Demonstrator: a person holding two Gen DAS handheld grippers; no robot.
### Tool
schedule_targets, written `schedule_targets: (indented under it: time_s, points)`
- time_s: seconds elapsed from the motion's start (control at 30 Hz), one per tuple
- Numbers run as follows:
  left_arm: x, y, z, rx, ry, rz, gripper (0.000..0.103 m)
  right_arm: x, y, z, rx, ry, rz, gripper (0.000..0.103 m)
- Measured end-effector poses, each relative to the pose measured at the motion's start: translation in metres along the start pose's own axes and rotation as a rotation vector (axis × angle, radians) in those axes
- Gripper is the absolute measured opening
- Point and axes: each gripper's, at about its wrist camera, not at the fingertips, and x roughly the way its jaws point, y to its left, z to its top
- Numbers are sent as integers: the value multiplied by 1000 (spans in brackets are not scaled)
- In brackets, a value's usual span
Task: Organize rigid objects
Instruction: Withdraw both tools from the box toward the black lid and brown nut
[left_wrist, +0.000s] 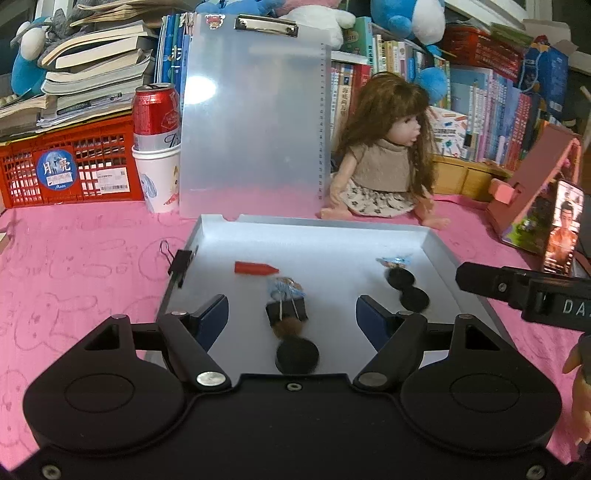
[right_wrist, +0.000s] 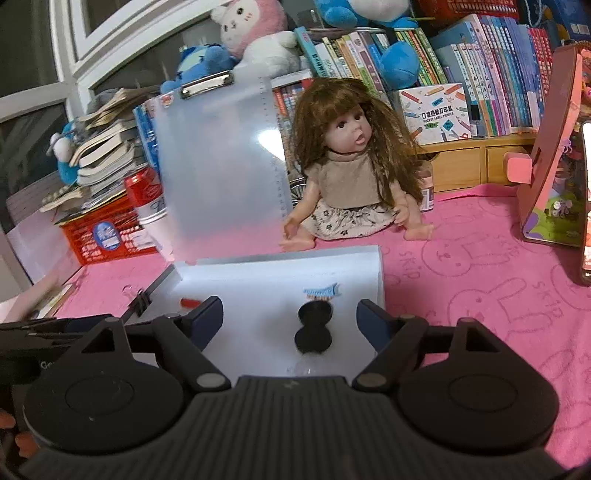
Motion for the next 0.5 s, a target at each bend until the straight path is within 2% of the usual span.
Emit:
schedule_targets:
  time_s: [0.5]
  points:
    - [-61,-9,-53,37,0,-64,75,-59,26,-40,-203,-23,23,93]
